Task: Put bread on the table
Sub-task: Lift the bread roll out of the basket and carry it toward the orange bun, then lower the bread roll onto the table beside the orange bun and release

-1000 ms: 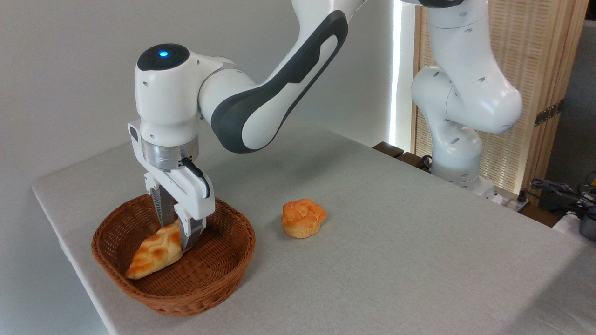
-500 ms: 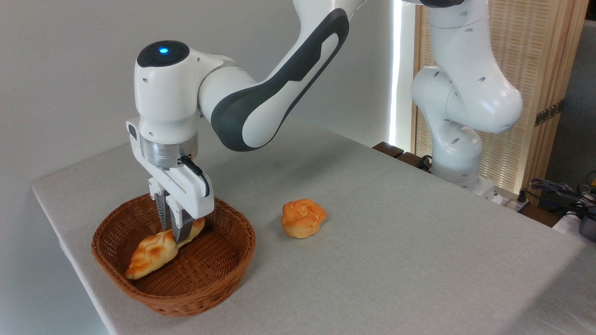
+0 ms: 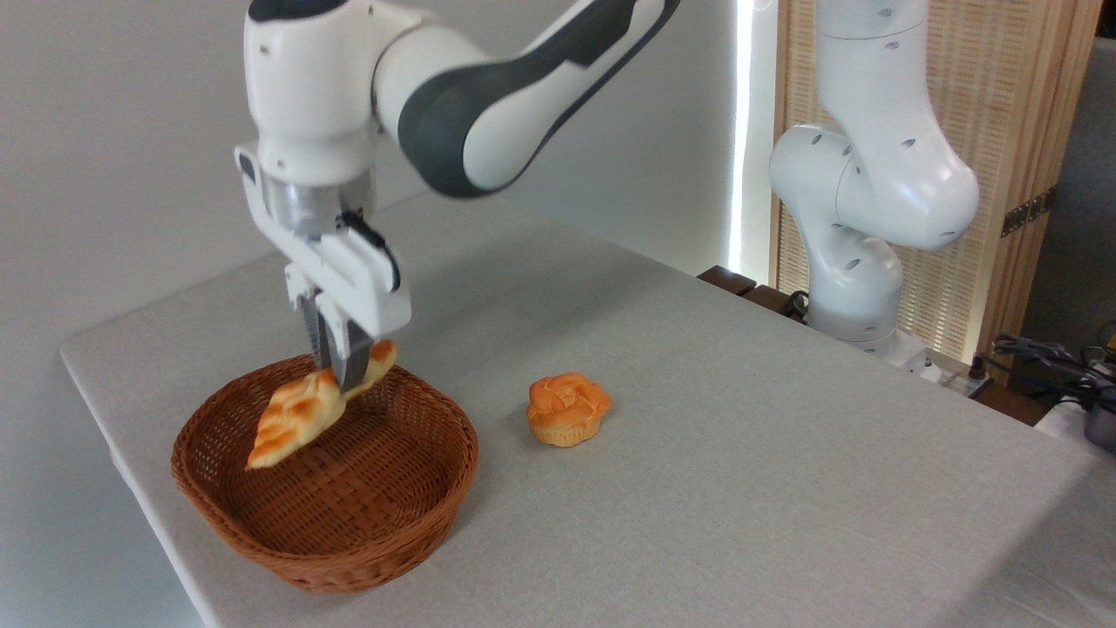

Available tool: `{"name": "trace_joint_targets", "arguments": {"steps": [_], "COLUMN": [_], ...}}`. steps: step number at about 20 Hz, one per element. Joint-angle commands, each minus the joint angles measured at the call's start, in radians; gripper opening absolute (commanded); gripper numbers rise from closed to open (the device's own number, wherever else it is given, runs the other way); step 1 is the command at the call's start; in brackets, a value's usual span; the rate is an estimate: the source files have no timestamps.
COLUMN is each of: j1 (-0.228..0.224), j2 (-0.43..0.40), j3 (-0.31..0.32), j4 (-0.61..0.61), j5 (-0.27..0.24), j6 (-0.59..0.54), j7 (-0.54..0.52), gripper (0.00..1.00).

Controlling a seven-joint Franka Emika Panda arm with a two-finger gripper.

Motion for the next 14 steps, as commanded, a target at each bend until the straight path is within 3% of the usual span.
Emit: {"name": "trace_joint_targets", "arguments": {"steps": [1,5,8,11,12,13,14], "j1": [-0.001,-0.012,-0.055,-0.105,-0.125,-0.142,-0.153], "j2": [-0.142,-0.317,-0.383,-0.365,-0.357,-0.348,-0.337], "j3": [0.028,0.028,0.028,0.028,0.028,0.028,0.026], "j4": [-0.073,-0.209,-0.324,-0.407,-0.438,-0.459,-0.465], "j5": [-0.043,-0.045,-0.036,-0.028,-0.028,-0.028,-0.028], "j6": [-0.112,-0.321,-0.316,-0.196,-0.141,-0.103,-0.081], "j7": [0.066,0.106,0.123,0.145,0.153,0.153,0.153], "gripper": [0.15,0.17,0.19,0.48,0.71,0.84,0.88]}}
